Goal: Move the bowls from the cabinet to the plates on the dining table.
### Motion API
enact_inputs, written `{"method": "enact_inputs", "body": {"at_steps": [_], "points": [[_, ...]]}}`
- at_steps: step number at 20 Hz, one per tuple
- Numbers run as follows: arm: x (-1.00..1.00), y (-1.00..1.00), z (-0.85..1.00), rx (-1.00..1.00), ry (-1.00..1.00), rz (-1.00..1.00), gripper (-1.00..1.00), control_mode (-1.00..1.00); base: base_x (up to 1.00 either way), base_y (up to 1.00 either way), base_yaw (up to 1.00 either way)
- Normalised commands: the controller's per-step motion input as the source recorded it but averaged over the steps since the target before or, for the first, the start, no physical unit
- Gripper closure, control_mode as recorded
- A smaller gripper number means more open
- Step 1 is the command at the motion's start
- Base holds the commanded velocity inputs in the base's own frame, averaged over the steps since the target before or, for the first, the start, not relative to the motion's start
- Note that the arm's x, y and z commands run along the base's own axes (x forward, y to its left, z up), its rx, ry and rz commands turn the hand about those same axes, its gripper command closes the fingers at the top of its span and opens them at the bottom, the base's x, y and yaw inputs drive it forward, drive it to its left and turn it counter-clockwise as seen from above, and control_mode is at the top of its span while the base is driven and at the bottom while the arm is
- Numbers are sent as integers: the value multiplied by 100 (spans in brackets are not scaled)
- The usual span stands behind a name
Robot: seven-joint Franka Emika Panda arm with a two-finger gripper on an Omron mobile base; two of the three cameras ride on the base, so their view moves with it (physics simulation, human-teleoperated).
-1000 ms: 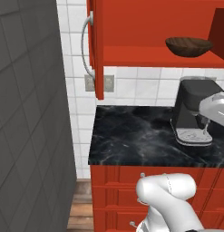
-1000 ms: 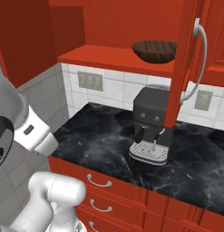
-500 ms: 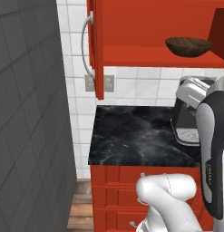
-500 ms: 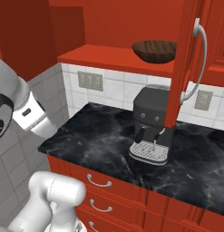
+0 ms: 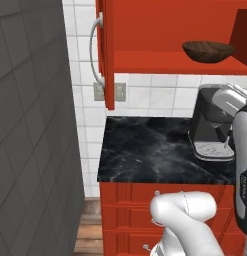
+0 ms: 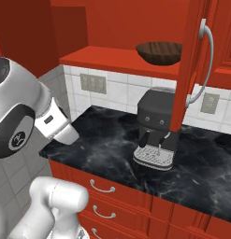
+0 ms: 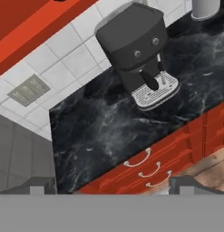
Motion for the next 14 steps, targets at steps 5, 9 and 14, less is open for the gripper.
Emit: {"method": "enact_inputs", "body": {"at_steps": [5, 9, 14], "points": [[0, -47, 0, 0, -1, 7, -100, -100, 0, 0, 0], [10, -14, 1, 0, 2, -3, -100, -100, 0, 0, 0], [65, 0, 12, -10, 13, -23, -100, -100, 0, 0, 0]]}}
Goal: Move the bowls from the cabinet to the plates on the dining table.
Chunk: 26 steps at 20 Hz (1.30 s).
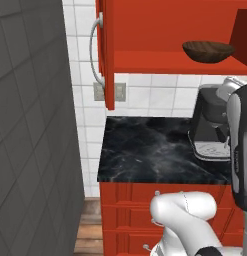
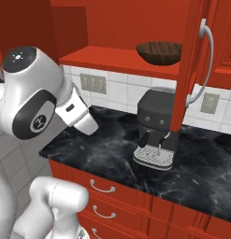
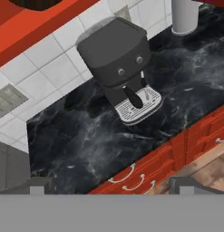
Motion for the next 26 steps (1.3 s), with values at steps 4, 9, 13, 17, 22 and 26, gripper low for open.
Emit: {"method": "enact_inputs", "body": {"at_steps": [4, 9, 13, 17, 22, 26], "points": [[50, 0, 22, -4, 9, -25, -100, -100, 0, 0, 0], [22, -7, 32, 0, 2, 0, -100, -100, 0, 0, 0], [21, -26, 25, 0, 1, 0, -100, -100, 0, 0, 0], [24, -38, 5, 0, 1, 0, -100, -100, 0, 0, 0], [17, -33, -1, 0, 0, -3, -100, -100, 0, 0, 0], [10, -9, -1, 0, -2, -33, -100, -100, 0, 0, 0]]}}
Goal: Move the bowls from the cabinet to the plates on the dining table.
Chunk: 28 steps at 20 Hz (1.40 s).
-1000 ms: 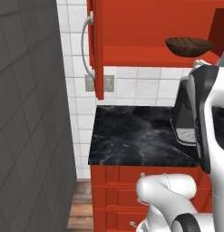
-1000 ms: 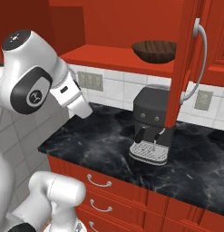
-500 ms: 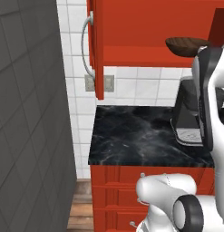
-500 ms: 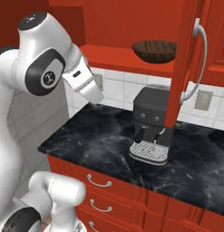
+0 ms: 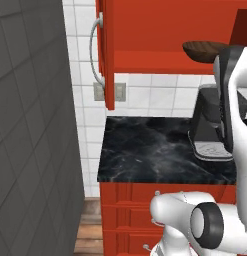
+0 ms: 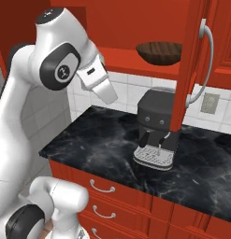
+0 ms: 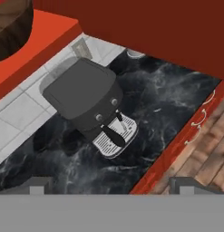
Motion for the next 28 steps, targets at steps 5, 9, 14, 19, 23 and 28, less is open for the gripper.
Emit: {"method": "enact_inputs", "body": {"at_steps": [5, 9, 14, 19, 23, 28], "points": [[8, 0, 12, 3, -13, -27, -100, -100, 0, 0, 0], [0, 0, 2, 18, -19, -16, -100, -100, 0, 0, 0], [0, 0, 0, 31, -9, -10, -100, -100, 0, 0, 0], [15, -5, 3, 20, 0, 0, -100, -100, 0, 0, 0], [8, -8, 6, 20, 0, 2, -100, -100, 0, 0, 0], [0, 0, 2, 20, -4, 8, -100, -100, 0, 0, 0]]}}
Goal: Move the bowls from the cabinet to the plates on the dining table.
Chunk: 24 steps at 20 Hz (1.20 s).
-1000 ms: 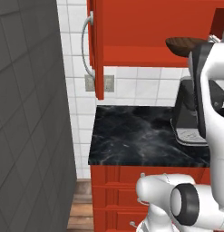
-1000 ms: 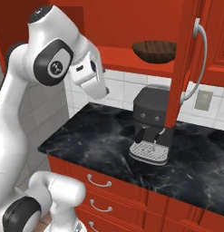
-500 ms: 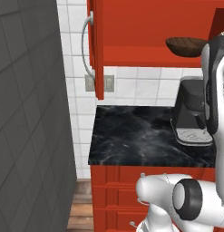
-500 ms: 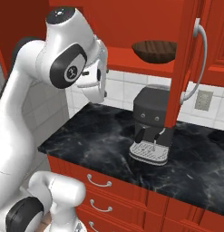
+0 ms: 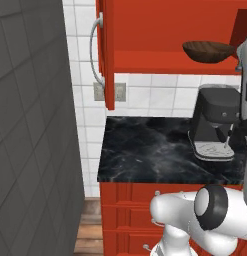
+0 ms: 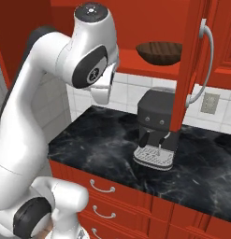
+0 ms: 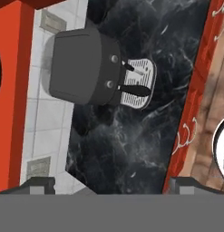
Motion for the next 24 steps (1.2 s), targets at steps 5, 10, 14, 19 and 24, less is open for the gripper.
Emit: {"method": "enact_inputs", "body": {"at_steps": [5, 10, 14, 19, 24], "points": [[2, 0, 2, 11, -18, 11, -100, -100, 0, 0, 0], [23, 0, 0, 0, -6, 2, -100, -100, 0, 0, 0], [35, 0, 0, 0, 0, 0, -100, -100, 0, 0, 0], [38, 0, 2, 0, 0, 0, -100, -100, 0, 0, 0], [36, 0, 7, 0, 0, 0, -100, -100, 0, 0, 0]]}}
